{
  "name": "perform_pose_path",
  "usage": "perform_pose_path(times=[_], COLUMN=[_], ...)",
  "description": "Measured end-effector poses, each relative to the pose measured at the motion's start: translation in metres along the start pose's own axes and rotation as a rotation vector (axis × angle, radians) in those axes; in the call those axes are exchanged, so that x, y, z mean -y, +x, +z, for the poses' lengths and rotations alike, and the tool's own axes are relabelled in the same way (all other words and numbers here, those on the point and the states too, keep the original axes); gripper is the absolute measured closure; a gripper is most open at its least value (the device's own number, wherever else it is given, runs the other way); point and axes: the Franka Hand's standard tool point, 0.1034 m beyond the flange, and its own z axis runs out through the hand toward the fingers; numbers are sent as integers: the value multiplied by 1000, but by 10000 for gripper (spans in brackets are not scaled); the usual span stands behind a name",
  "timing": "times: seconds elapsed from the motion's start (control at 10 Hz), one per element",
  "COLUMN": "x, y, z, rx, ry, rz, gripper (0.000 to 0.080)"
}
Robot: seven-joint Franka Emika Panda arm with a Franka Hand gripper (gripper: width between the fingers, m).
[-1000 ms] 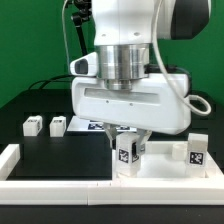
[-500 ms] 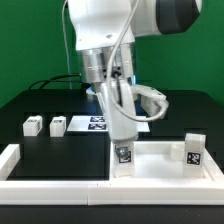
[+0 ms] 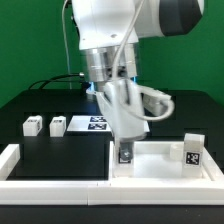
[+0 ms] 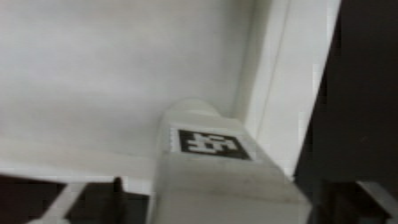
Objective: Assemble square table
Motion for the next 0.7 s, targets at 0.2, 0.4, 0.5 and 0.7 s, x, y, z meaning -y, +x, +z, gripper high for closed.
perform_pose_path(times=[0.2,0.4,0.5,0.7], x=[4,4,3,7], y=[-2,0,0,-9], z=[-1,-1,-1,1], rx=[-22,-25,-25,-39], ry=[10,8,7,-28], rz=[-247,-369,-450,-723], gripper=[157,151,151,150])
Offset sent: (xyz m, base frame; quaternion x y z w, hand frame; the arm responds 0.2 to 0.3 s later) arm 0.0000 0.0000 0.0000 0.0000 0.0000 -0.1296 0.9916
